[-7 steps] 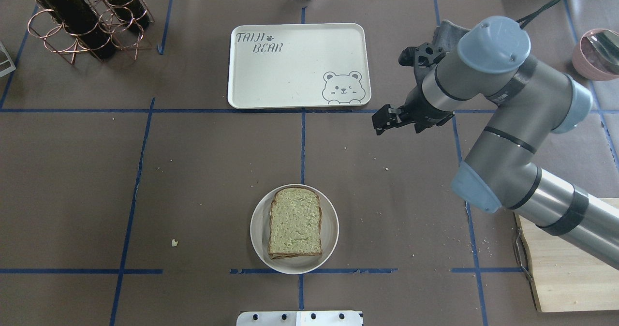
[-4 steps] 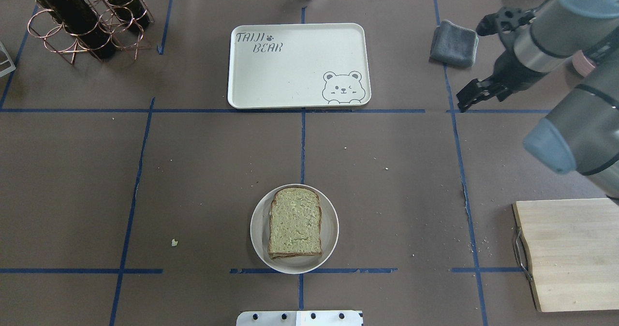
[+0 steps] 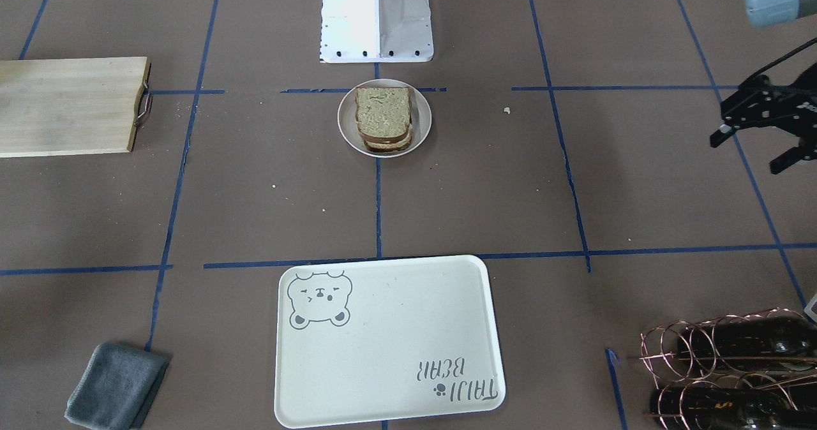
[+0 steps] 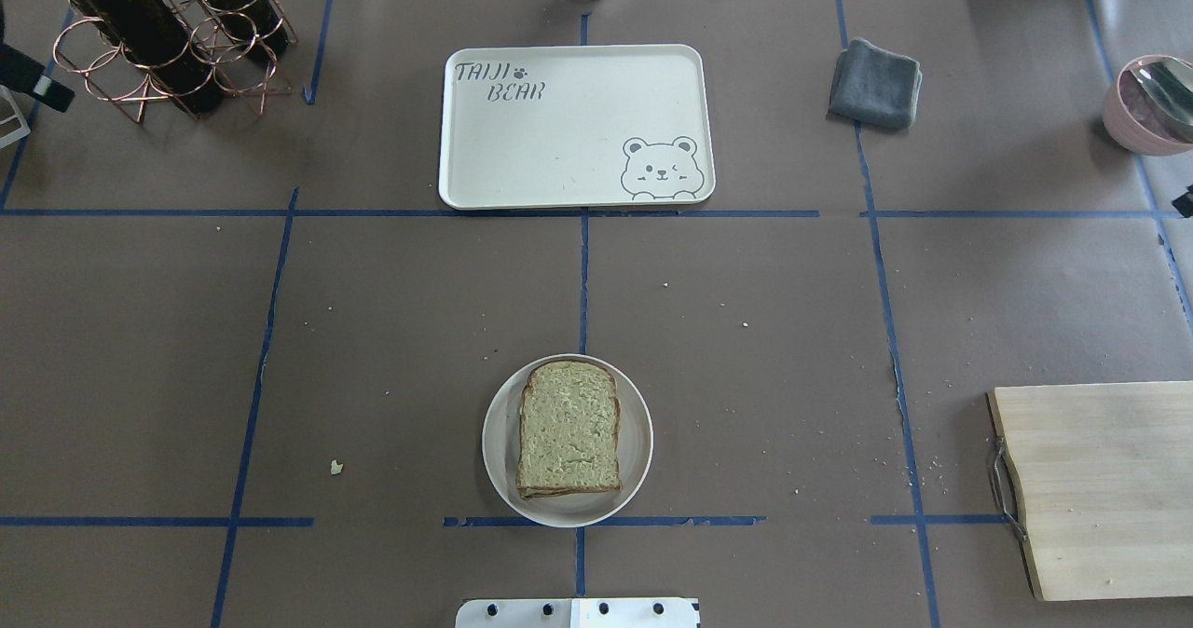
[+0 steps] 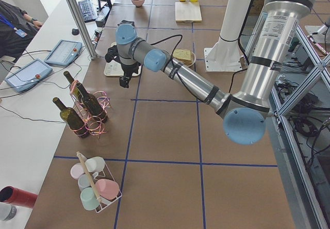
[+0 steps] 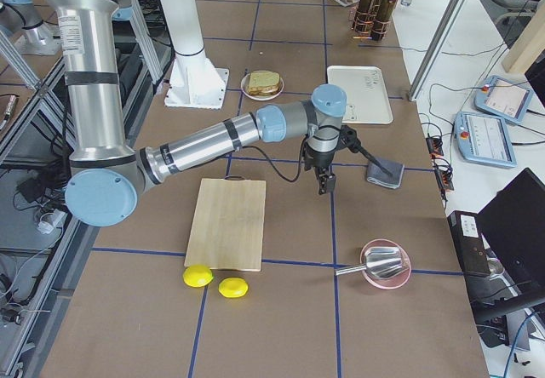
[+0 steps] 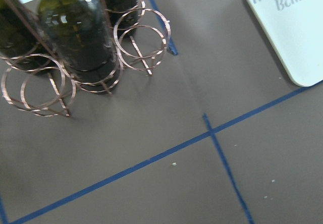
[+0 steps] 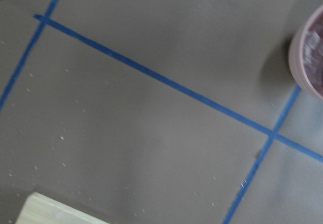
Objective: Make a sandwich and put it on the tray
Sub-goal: 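Move the left gripper toward the rim of the sandwich plate, then grasp the white plate rim with the left gripper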
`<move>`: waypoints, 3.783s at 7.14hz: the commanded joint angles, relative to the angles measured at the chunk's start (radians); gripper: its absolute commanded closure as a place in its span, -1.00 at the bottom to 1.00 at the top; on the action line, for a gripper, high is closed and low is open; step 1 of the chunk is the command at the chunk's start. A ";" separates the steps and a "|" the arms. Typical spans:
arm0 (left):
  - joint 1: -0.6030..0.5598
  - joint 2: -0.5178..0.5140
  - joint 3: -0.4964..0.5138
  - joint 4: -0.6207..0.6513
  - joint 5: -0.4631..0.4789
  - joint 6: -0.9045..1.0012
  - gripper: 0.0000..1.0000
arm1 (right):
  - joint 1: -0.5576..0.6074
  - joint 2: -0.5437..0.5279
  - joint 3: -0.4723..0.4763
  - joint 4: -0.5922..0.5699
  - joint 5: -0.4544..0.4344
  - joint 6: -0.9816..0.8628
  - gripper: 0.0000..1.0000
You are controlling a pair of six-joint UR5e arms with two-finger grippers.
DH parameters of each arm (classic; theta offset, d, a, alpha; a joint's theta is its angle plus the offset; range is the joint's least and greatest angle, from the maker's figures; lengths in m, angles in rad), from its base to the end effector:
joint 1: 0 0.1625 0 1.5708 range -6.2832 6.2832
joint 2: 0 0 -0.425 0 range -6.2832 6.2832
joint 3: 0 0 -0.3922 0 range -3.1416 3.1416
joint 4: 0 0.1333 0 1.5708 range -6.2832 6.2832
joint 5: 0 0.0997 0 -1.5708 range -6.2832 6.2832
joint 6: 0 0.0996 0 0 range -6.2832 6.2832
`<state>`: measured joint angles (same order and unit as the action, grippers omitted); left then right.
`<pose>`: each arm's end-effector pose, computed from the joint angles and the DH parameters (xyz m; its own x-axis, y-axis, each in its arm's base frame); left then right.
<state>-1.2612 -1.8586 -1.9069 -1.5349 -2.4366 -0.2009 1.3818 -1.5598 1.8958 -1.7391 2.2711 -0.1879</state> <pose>0.1152 -0.5487 0.3393 0.5293 0.4296 -0.7316 -0.1509 0.8962 0.4171 -0.0234 -0.4903 0.5166 0.6834 -0.4258 0.5930 0.3185 0.9048 0.2827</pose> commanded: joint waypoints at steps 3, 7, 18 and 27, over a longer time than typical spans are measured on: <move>0.332 -0.108 -0.084 -0.033 0.154 -0.399 -1.00 | 0.187 -0.239 0.006 0.016 0.053 -0.108 -1.00; 0.651 -0.099 -0.064 -0.278 0.458 -0.958 -1.00 | 0.191 -0.240 0.015 0.016 0.079 -0.097 -1.00; 0.956 -0.085 0.097 -0.505 0.725 -1.256 0.42 | 0.192 -0.238 0.011 0.016 0.079 -0.094 -1.00; 0.941 -0.103 0.069 -0.507 0.702 -1.221 1.00 | 0.192 -0.238 0.006 0.016 0.076 -0.096 -1.00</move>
<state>-0.3057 -1.9552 -1.8252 -2.0412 -1.7268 -1.4399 1.5739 -1.7954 1.9021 -1.7227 2.3475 -0.2821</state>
